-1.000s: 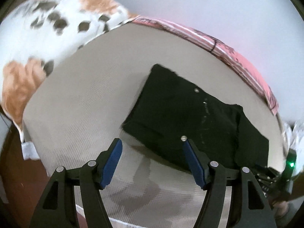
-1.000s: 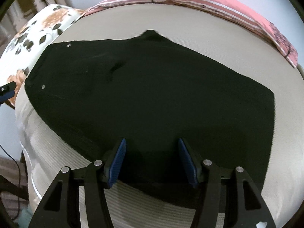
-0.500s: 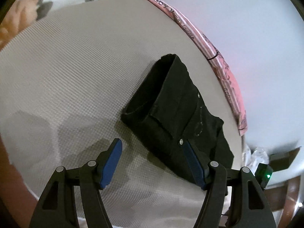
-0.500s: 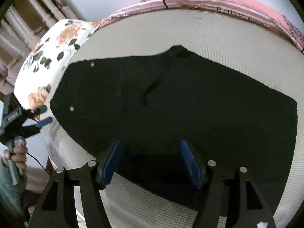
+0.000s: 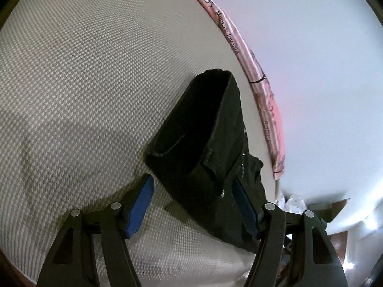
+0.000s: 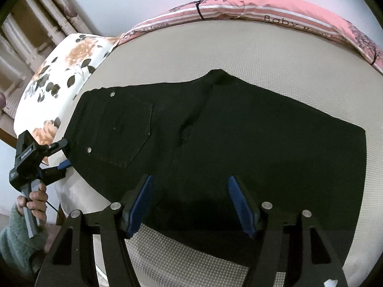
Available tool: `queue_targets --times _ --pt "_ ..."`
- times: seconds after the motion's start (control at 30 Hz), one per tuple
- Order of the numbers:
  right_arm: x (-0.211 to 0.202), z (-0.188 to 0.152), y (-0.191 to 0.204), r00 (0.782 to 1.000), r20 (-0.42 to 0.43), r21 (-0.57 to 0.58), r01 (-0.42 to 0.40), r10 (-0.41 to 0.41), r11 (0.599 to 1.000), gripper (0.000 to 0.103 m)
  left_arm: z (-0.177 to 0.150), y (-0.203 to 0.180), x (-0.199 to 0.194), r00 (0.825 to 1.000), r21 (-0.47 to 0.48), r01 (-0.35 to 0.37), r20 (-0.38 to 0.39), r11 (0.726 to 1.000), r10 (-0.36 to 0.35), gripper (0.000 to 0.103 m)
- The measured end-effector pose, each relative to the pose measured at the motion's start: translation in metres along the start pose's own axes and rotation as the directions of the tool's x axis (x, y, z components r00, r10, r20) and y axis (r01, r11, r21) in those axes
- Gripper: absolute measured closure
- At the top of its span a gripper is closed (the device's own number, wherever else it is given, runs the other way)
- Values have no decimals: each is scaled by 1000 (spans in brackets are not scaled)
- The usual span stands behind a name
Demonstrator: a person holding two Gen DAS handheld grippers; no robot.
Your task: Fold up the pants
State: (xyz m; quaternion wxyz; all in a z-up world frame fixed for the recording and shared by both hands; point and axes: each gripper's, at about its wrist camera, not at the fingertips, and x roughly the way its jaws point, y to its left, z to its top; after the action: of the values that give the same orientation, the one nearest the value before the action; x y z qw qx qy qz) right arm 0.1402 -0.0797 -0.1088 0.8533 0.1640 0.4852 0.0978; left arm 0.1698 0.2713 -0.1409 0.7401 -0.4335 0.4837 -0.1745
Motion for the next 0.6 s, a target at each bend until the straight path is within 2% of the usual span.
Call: queue_targets --times 0.17,0.33,0.6 --pt "2 1 -5 1000 -8 33 5 -5 999 40 6 3 1 999 12 36 -9 999 -35 35" --pt "8 -2 -6 1000 -23 48 12 -11 999 40 11 -5 5 999 99 36 -29 994 -33 35" --pt "13 -5 -7 999 -43 60 15 -12 998 40 24 -13 18 997 159 50 -66 986 -40 34"
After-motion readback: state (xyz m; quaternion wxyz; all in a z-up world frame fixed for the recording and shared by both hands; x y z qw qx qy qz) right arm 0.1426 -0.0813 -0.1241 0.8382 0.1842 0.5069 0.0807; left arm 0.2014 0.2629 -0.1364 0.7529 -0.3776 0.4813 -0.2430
